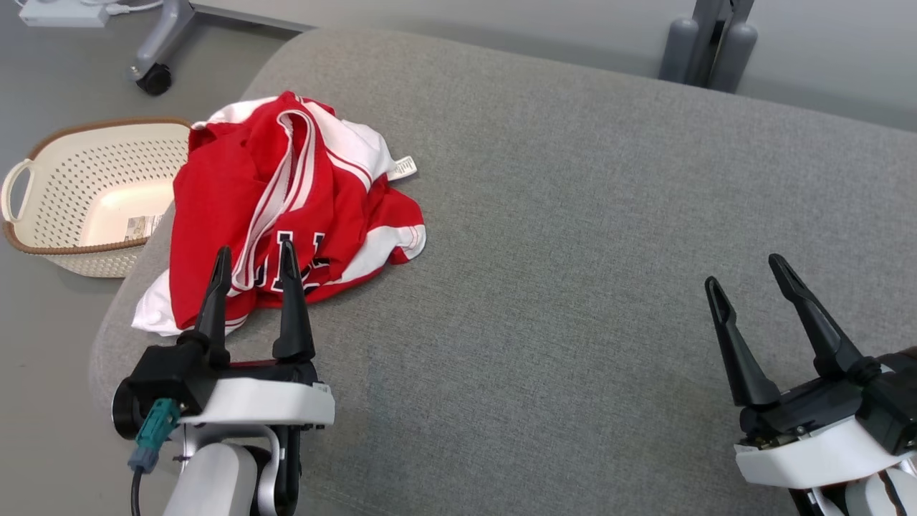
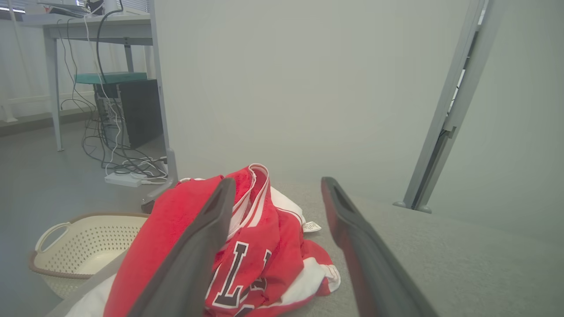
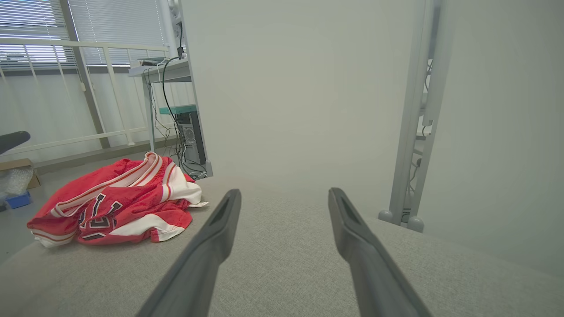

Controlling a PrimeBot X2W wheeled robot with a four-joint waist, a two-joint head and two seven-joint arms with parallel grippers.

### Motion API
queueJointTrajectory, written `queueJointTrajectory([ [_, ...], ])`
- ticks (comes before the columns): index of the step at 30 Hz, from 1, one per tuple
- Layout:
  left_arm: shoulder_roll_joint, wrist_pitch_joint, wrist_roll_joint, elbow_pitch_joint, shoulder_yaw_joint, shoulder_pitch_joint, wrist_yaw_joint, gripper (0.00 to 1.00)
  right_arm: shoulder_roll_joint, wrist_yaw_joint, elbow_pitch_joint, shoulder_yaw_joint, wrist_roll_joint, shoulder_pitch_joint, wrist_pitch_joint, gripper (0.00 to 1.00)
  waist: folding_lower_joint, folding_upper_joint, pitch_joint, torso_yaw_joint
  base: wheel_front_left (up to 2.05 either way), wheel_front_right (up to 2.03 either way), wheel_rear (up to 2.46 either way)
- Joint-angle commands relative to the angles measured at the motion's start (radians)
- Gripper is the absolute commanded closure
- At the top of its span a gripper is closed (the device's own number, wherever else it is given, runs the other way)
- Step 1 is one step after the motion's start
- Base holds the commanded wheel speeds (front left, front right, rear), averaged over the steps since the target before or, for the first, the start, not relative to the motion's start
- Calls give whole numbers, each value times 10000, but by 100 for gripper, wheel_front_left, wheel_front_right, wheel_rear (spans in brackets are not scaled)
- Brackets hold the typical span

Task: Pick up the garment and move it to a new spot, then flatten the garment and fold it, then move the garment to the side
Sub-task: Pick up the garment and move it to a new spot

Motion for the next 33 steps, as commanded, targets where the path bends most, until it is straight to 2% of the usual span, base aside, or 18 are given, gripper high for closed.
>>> queueJointTrajectory([
  [1,37,-44,-72,231,53,-350,91,0,-148,15,-77,-38,79,-160,-26,0,0,0,470,-184,0,0,0],
  [17,56,-44,-212,2819,886,-2983,671,0,-726,13,-370,-69,327,-650,-28,0,0,0,2012,-834,0,0,0],
  [23,266,-44,-91,4128,1256,-3810,829,0,-784,10,-383,-54,375,-804,-26,0,0,0,2278,-1147,0,0,0],
  [27,558,-26,144,4951,1269,-4354,1146,0,-791,9,-335,-91,464,-866,-26,0,0,0,2432,-1320,0,0,0],
  [33,738,451,51,5888,1359,-4896,1357,0,-781,9,-333,-93,518,-950,-26,0,0,0,2612,-1528,0,0,0],
])
